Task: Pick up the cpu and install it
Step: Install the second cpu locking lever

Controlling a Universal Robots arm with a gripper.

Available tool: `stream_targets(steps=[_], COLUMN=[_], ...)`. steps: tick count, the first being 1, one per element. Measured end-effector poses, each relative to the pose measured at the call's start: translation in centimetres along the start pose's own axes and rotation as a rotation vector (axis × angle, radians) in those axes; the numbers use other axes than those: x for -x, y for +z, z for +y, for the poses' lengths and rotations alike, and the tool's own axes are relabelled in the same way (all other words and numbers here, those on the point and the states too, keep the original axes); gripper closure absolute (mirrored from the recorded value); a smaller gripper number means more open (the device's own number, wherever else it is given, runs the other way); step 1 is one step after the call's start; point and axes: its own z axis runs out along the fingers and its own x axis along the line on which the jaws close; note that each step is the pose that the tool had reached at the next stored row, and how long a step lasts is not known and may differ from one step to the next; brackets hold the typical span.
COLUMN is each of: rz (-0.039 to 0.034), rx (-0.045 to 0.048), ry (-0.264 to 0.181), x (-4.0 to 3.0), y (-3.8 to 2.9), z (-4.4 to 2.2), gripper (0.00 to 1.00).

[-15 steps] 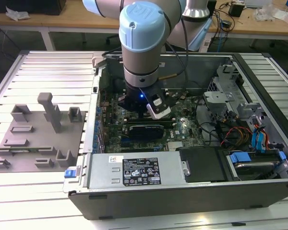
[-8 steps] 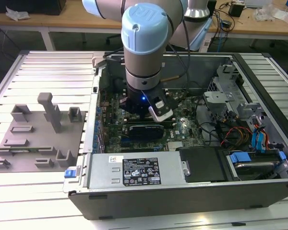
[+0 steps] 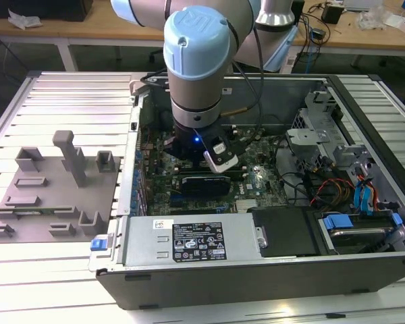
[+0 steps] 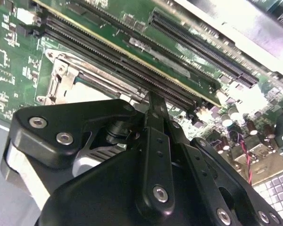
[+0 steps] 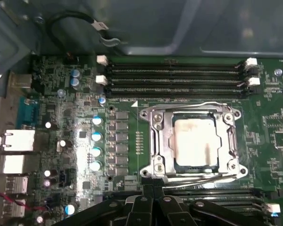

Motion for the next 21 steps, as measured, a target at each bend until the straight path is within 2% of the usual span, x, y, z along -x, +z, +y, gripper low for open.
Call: stream_targets(steps=[2,4,5,21], rz=[-0.0008,-0.0015,-0.0017,-0.0016], rx=[0.0157,0.0266,0.0281,0.0295], ry=[0.001,0.001,0.001,0.001], x=[-0.05,-0.08,-0.09,-0.09], y=[0.08,0.21,0.26,0.18], z=[-0.02,-0.05,-0.06,-0.9], gripper=[0.89,0.89,0.89,0.89])
